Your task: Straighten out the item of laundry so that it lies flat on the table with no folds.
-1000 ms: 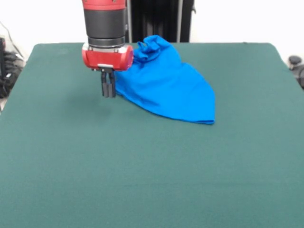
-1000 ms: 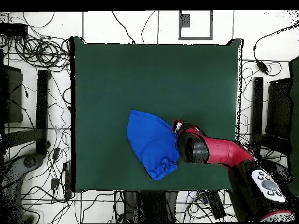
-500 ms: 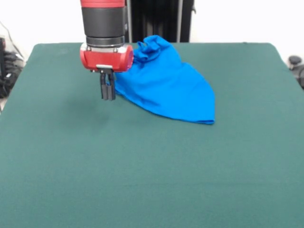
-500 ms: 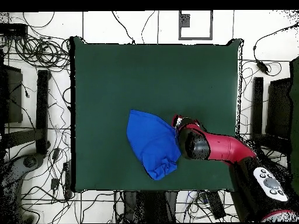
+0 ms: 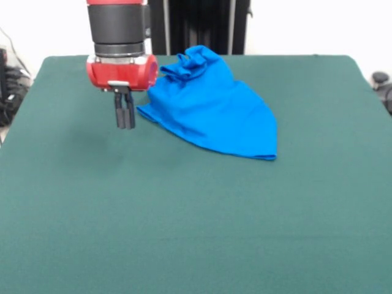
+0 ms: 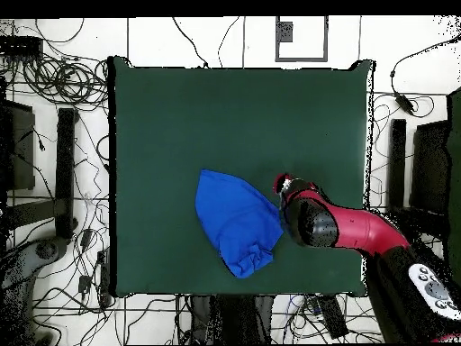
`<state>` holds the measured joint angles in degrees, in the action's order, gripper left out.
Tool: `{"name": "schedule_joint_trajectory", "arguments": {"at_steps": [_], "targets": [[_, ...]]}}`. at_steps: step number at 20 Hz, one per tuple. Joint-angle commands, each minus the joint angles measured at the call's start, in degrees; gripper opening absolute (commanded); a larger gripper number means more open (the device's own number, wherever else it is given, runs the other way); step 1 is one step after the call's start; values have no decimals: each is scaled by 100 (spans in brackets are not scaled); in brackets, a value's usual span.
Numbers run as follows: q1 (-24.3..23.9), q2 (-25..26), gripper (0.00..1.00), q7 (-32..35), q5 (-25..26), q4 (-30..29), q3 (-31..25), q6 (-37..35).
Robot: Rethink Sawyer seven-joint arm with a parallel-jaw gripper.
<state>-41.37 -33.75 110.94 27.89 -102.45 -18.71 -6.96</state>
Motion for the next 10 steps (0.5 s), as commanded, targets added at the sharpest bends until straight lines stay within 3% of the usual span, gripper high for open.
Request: {"name": "schedule_joint_trajectory", "arguments": {"at_steps": [1,10], "targets": [[-128,-89,0,-482,445,-647,-756,-525],[-119,-25,0,-260,645,-683,-741,-332]]}}
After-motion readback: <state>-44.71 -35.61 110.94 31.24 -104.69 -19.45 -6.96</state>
